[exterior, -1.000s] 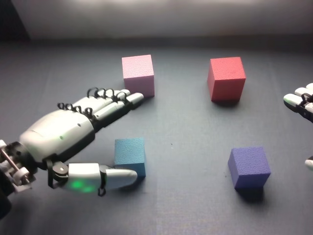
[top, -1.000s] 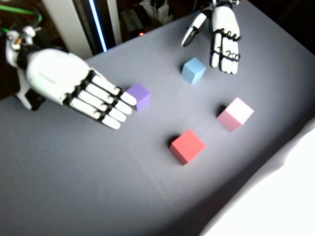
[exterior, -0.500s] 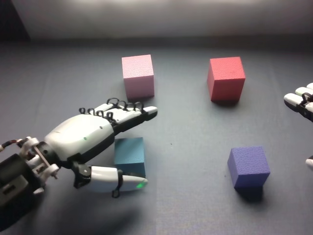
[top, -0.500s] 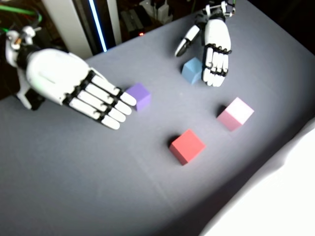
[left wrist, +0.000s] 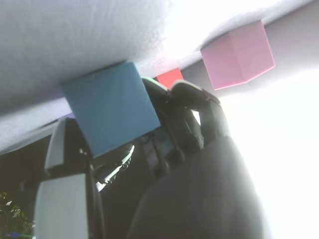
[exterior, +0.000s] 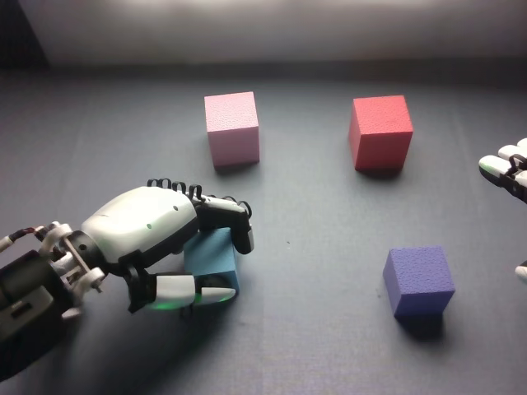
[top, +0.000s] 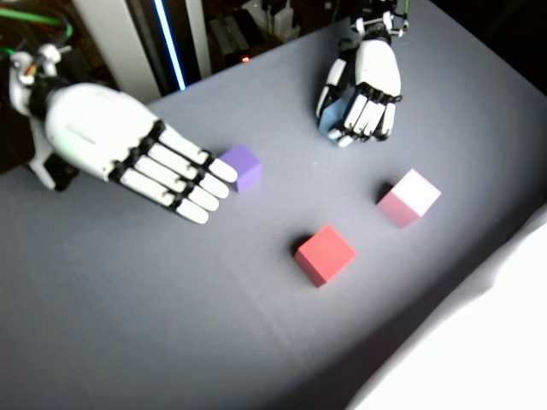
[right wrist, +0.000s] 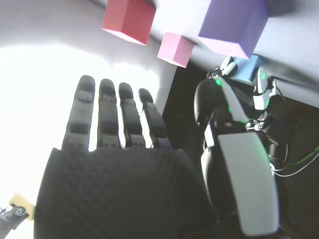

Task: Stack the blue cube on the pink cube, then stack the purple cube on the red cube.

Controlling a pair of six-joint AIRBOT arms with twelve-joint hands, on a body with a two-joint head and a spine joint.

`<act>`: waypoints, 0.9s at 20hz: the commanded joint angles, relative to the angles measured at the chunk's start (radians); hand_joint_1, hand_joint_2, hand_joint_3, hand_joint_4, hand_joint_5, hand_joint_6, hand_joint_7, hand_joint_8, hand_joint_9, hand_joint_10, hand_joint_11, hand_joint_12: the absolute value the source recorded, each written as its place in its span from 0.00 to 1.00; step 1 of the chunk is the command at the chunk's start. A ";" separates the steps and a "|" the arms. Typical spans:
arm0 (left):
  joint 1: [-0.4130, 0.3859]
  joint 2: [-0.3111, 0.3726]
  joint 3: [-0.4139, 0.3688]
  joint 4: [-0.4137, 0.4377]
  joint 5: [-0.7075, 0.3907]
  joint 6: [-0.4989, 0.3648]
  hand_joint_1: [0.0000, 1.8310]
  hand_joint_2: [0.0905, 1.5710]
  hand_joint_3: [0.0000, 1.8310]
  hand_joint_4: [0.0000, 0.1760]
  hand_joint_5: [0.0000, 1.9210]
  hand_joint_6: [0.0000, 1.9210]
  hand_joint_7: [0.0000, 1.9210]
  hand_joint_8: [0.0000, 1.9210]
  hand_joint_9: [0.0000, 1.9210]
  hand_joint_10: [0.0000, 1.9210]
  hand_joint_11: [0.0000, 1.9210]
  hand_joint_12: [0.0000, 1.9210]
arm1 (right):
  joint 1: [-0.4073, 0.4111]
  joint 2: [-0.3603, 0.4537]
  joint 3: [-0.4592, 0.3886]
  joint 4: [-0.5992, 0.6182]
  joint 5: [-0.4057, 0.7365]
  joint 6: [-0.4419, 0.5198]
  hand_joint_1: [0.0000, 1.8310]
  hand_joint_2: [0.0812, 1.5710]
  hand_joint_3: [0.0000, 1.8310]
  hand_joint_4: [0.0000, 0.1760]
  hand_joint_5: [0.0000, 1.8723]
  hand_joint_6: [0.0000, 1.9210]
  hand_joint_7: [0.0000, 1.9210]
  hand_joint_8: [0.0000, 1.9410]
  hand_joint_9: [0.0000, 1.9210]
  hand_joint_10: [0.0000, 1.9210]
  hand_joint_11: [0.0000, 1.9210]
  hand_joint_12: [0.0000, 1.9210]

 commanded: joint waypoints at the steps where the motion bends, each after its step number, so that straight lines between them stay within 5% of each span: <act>1: -0.017 0.014 -0.004 0.012 -0.118 -0.002 0.66 0.76 0.00 0.00 0.41 0.54 0.42 0.82 0.46 0.96 0.49 1.00 | 0.002 0.000 0.001 -0.009 0.123 0.004 0.24 0.86 0.00 0.00 0.00 0.00 0.00 0.00 0.00 0.00 0.00 0.00; 2: -0.029 0.023 -0.007 0.021 -0.129 -0.002 0.66 0.76 0.00 0.00 0.42 0.55 0.41 0.81 0.39 0.94 0.21 1.00 | 0.002 0.001 0.001 -0.009 0.124 0.005 0.24 0.86 0.00 0.00 0.00 0.00 0.00 0.00 0.00 0.00 0.00 0.00; 4: -0.057 0.038 -0.008 0.036 -0.145 -0.001 0.61 0.76 0.00 0.00 0.42 0.63 0.42 0.96 0.52 1.00 0.54 1.00 | 0.002 0.001 0.001 -0.009 0.127 0.005 0.23 0.86 0.00 0.00 0.00 0.00 0.00 0.00 0.00 0.00 0.00 0.00; 5: -0.079 0.043 -0.003 0.040 -0.145 0.005 0.59 0.76 0.00 0.00 0.41 0.66 0.43 0.99 0.56 1.00 0.63 1.00 | 0.002 0.001 0.001 -0.007 0.129 0.005 0.23 0.86 0.00 0.00 0.00 0.00 0.00 0.00 0.00 0.00 0.00 0.00; 8: -0.144 0.042 0.025 0.048 -0.114 0.020 0.60 0.77 0.00 0.00 0.40 0.68 0.42 1.00 0.53 1.00 0.59 1.00 | 0.002 0.001 0.002 -0.005 0.132 0.005 0.20 0.86 0.00 0.00 0.00 0.00 0.00 0.00 0.00 0.00 0.00 0.00; 9: -0.163 0.041 0.036 0.048 -0.102 0.024 0.64 0.79 0.00 0.00 0.37 0.71 0.38 0.83 0.49 1.00 0.53 1.00 | 0.002 0.001 0.003 -0.004 0.133 0.005 0.21 0.86 0.00 0.00 0.00 0.00 0.00 0.00 0.00 0.00 0.00 0.00; 10: -0.189 0.039 0.050 0.048 -0.085 0.029 0.65 0.79 0.00 0.00 0.37 0.71 0.38 0.78 0.46 1.00 0.51 1.00 | 0.002 0.001 0.003 -0.004 0.133 0.005 0.21 0.86 0.00 0.00 0.00 0.00 0.00 0.00 0.00 0.00 0.00 0.00; 11: -0.220 0.033 0.069 0.048 -0.060 0.034 0.62 0.75 0.00 0.00 0.42 0.64 0.41 0.92 0.50 1.00 0.55 1.00 | 0.002 0.001 0.004 -0.003 0.134 0.005 0.22 0.87 0.00 0.00 0.00 0.00 0.00 0.00 0.00 0.00 0.00 0.00; 13: -0.252 0.028 0.087 0.051 -0.037 0.038 0.62 0.73 0.00 0.00 0.45 0.59 0.44 0.95 0.52 1.00 0.58 1.00 | 0.002 0.001 0.005 -0.002 0.134 0.005 0.26 0.87 0.00 0.00 0.00 0.00 0.00 0.00 0.00 0.00 0.00 0.00; 14: -0.280 0.024 0.100 0.051 -0.013 0.051 0.62 0.73 0.00 0.00 0.44 0.61 0.45 0.95 0.53 1.00 0.59 1.00 | 0.002 0.001 0.006 -0.001 0.134 0.005 0.28 0.88 0.00 0.00 0.00 0.00 0.00 0.00 0.00 0.00 0.00 0.00; 16: -0.332 0.010 0.133 0.051 0.043 0.070 0.67 0.76 0.00 0.00 0.44 0.50 0.41 0.83 0.43 0.90 0.45 1.00 | 0.001 0.001 0.007 -0.001 0.135 0.005 0.30 0.88 0.00 0.00 0.00 0.00 0.00 0.00 0.00 0.00 0.00 0.00; 18: -0.386 -0.023 0.183 0.049 0.105 0.082 0.67 0.76 0.00 0.00 0.42 0.51 0.41 0.83 0.43 0.86 0.44 0.96 | 0.000 0.000 0.010 0.000 0.135 0.005 0.31 0.88 0.00 0.00 0.00 0.00 0.00 0.00 0.00 0.00 0.00 0.00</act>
